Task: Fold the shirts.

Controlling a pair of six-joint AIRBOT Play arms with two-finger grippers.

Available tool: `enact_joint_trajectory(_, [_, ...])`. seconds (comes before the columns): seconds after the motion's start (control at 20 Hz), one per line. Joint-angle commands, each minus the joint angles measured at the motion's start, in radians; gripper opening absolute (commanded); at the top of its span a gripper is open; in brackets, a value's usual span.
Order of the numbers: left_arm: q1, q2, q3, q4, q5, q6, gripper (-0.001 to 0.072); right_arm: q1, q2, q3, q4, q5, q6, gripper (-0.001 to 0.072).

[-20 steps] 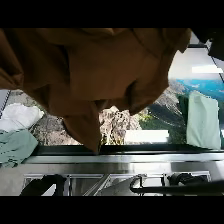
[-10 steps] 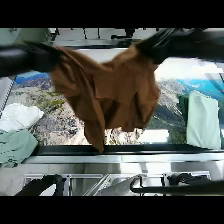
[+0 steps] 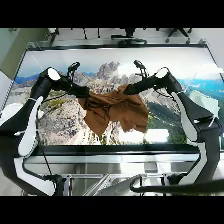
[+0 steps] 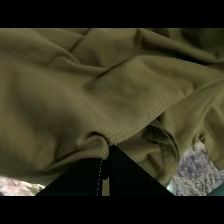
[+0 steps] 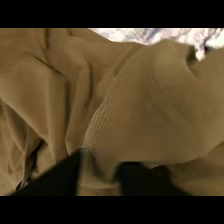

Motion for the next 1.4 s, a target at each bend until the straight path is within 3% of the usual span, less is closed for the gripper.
enact_joint_trajectory(0.0, [0.047,-0.087,0.177,-0.003,-0.162,-0.006,0.0021,-0.024,-0.008,0.029,0.001,-0.005,0.006,0.0442])
enact_joint_trajectory(0.05, [0.057,-0.075,0.219,-0.003,-0.203,-0.016,0.0146,-0.047,0.027,0.031,-0.003,0.006,0.006,0.0442])
enact_joint_trajectory(0.1, [0.067,-0.056,0.254,-0.001,-0.246,-0.023,0.0614,-0.076,0.064,0.031,-0.009,0.026,0.007,0.0442])
enact_joint_trajectory(0.15, [0.073,-0.036,0.278,0.000,-0.284,-0.050,0.0686,-0.109,0.097,0.031,-0.016,0.053,0.010,0.0442])
enact_joint_trajectory(0.3, [0.078,0.040,0.243,0.009,-0.349,-0.100,0.0685,-0.217,0.154,0.027,-0.039,0.189,0.060,0.0441])
enact_joint_trajectory(0.5, [0.036,0.203,-0.094,0.009,-0.333,-0.106,0.0685,-0.308,0.153,-0.080,-0.039,0.289,0.070,0.0442])
enact_joint_trajectory(0.85, [-0.003,0.388,-0.688,0.004,-0.086,-0.112,0.0685,-0.351,0.099,-0.230,-0.087,0.256,0.048,0.0443])
enact_joint_trajectory(1.15, [-0.005,0.387,-0.842,-0.196,0.195,-0.089,0.0684,-0.329,0.030,-0.230,-0.087,0.231,0.047,0.0442])
enact_joint_trajectory(1.35, [-0.077,0.344,-0.832,-0.228,0.280,-0.072,0.0684,-0.266,-0.029,-0.230,-0.087,0.230,0.047,0.0442])
